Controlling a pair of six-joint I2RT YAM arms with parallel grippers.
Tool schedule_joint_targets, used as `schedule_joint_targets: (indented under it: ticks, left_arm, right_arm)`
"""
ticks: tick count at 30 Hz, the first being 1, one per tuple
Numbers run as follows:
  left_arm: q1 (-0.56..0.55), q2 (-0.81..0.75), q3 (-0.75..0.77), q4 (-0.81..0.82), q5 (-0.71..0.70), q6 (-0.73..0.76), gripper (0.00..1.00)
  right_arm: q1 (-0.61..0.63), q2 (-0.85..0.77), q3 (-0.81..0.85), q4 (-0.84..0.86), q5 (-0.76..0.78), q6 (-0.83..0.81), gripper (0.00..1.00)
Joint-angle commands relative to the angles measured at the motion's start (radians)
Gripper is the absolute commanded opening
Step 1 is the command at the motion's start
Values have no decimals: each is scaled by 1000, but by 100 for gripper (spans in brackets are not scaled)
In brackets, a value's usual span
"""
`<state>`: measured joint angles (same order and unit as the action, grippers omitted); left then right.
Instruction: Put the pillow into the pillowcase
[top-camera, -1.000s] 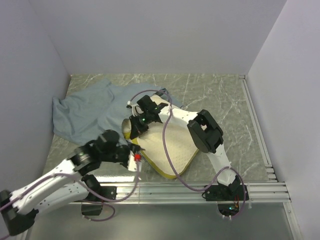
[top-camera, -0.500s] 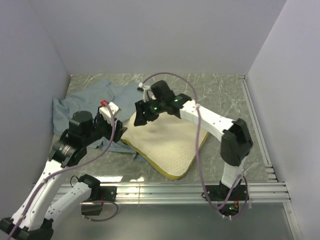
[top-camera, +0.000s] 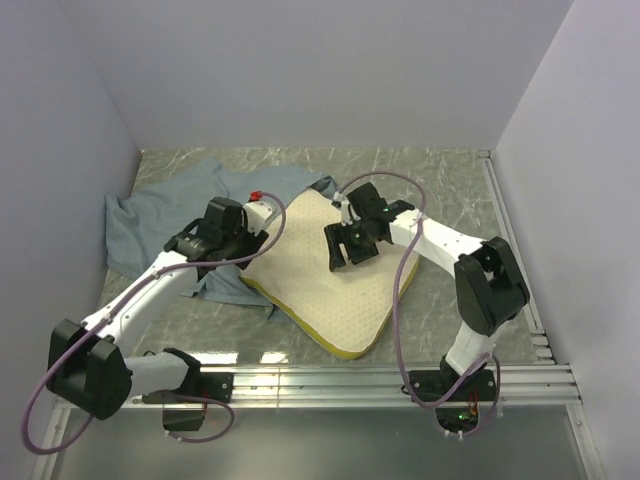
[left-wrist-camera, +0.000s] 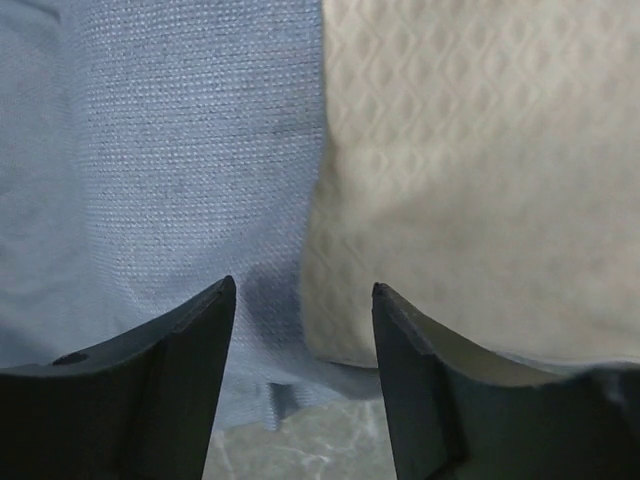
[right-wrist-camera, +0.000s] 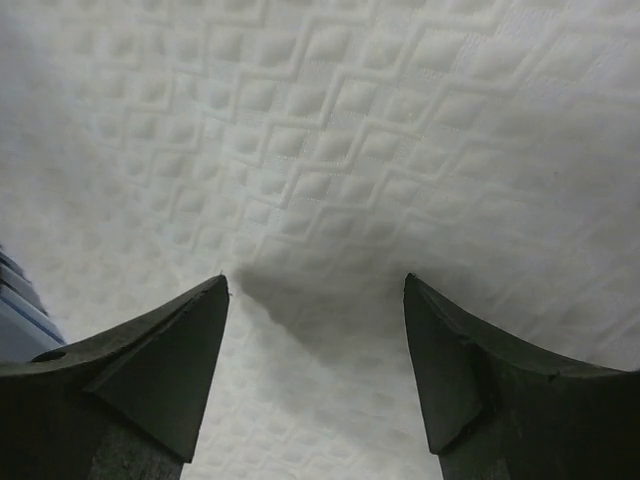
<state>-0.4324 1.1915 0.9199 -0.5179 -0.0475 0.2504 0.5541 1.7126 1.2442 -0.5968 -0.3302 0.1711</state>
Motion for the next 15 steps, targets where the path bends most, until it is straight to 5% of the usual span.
schedule_joint_targets:
  ticks: [1,4,8,11,15]
  left_arm:
    - [-9,58,31,58,-133,85,61]
    - [-11,129,63,38,-140,95,41]
    - [-23,190,118,35,-115,89,31]
    - [-38,201,157,32,-53,70,5]
    - [-180,181,191,7,107,15,0]
  right_arm:
    - [6,50,-14,11,5,-31,78]
    - [0,93,-6,9,-15,-33,76]
    - [-16,122,-2,17,-39,-28,73]
    - [-23,117,-12,31,-58,-25,70]
    - [-29,122,-6,42,-117,-10,64]
